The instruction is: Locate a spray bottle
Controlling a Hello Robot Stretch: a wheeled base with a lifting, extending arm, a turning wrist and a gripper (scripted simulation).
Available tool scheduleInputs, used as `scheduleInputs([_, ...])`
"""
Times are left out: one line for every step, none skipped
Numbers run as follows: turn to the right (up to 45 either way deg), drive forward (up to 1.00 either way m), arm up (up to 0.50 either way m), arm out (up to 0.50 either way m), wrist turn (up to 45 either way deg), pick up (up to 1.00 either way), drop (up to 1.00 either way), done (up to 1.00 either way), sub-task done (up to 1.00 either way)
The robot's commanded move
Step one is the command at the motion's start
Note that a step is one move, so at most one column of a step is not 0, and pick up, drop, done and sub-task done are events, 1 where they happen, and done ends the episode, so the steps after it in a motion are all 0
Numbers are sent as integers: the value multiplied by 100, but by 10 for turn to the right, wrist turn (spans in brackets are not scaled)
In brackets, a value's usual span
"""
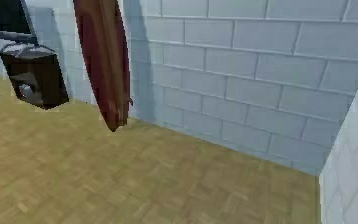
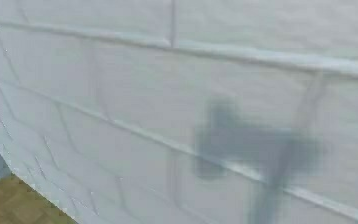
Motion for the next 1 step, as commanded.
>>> scheduleInputs([-450,0,0,0,0,0,0,0,0])
